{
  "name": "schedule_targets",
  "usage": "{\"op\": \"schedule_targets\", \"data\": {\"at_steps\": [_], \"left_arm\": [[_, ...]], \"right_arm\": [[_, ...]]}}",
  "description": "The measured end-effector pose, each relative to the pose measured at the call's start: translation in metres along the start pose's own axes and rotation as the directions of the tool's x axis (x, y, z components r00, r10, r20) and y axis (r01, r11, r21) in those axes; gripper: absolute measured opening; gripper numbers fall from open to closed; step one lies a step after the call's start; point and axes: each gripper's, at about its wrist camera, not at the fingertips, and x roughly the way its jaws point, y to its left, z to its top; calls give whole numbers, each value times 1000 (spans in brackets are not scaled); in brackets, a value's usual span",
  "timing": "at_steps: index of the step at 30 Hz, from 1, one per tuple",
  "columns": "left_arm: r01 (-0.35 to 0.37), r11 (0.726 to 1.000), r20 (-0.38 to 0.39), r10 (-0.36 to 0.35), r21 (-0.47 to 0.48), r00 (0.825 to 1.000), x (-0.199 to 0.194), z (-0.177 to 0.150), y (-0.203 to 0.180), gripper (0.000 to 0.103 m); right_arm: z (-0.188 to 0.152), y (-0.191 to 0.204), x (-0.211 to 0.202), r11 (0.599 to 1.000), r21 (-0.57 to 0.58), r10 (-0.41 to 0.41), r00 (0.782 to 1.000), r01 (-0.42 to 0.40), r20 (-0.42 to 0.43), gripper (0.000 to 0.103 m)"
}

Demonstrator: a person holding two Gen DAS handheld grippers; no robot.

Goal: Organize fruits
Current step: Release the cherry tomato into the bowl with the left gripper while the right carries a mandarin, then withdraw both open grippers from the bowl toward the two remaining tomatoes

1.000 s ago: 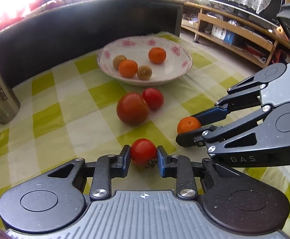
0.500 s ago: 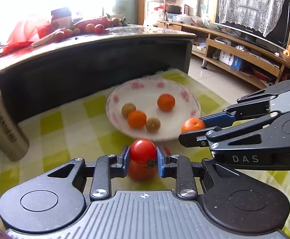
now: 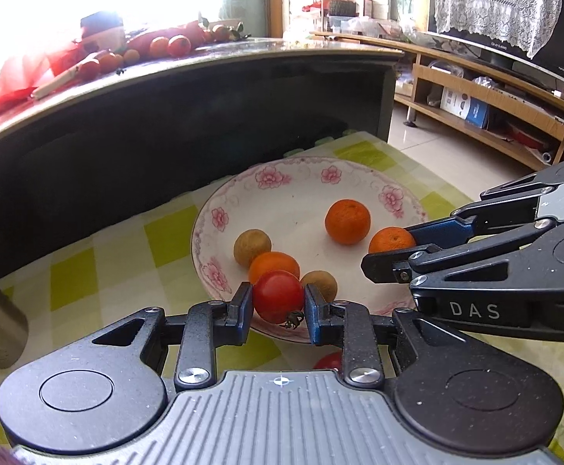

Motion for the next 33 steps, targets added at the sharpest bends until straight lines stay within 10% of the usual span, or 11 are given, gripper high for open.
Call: {"op": "schedule_targets", "data": {"at_steps": [21,33], "left_arm": [[-25,999,24,24,23,999,-55,-10,8,44],[20,999,-35,-21,-31,999,-67,-41,13,46]], "right_arm": [[1,5,-23,999,-11,34,997,-33,69,38],[-36,48,-29,983,-122,134,990,-137,-34,38]]}}
